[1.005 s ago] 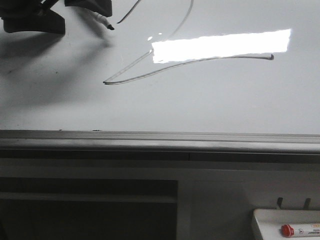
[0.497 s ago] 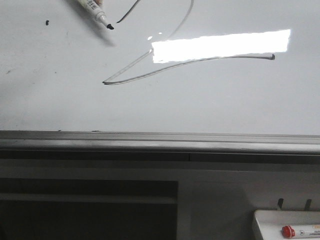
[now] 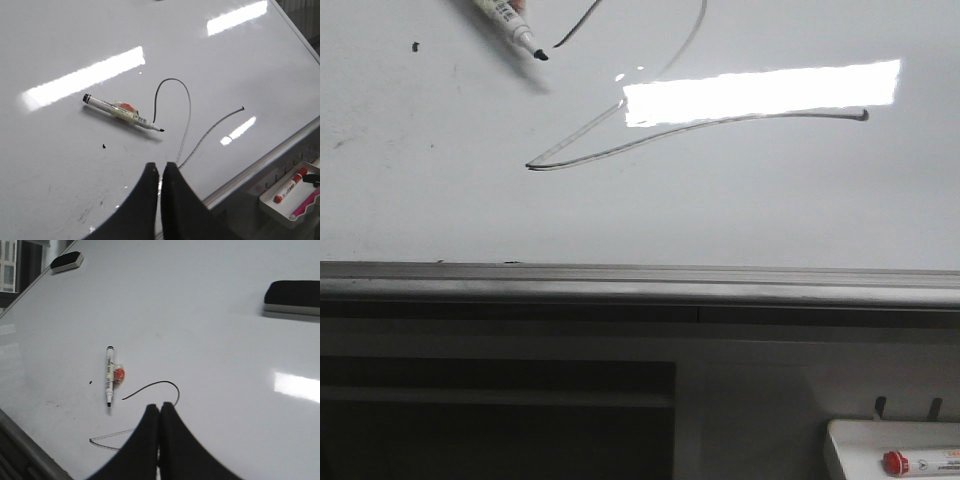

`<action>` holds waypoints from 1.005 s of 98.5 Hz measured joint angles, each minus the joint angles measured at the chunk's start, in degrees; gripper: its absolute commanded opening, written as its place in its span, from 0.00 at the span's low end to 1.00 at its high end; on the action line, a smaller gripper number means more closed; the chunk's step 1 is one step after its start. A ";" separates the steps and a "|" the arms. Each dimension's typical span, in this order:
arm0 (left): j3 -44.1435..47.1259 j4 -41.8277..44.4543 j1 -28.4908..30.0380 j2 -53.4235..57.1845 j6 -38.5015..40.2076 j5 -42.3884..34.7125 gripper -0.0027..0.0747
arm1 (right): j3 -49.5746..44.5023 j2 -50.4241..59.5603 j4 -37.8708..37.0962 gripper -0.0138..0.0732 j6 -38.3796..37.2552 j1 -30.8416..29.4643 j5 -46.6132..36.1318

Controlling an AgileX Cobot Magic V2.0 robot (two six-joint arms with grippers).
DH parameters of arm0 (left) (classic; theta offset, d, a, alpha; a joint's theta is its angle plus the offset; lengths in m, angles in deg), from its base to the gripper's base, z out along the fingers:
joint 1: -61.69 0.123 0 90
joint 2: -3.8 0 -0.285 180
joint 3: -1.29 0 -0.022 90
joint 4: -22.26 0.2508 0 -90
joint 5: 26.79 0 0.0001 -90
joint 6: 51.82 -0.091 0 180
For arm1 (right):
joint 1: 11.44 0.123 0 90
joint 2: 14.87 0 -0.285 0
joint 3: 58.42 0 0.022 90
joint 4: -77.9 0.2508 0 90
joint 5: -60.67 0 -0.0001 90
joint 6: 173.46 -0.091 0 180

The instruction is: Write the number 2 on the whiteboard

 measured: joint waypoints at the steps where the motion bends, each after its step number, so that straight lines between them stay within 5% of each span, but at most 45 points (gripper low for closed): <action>1: 0.31 0.00 0.00 0.16 0.00 -0.19 0.01 | -0.27 0.22 0.13 0.09 0.00 0.00 -0.24; 70: 2.71 0.23 0.00 0.97 0.09 -1.71 0.01 | -6.43 0.92 0.55 0.09 -0.13 0.00 -2.51; 99: 11.95 4.07 2.20 1.58 -1.28 -20.89 0.01 | -6.43 0.92 0.55 0.09 -0.13 0.00 -2.51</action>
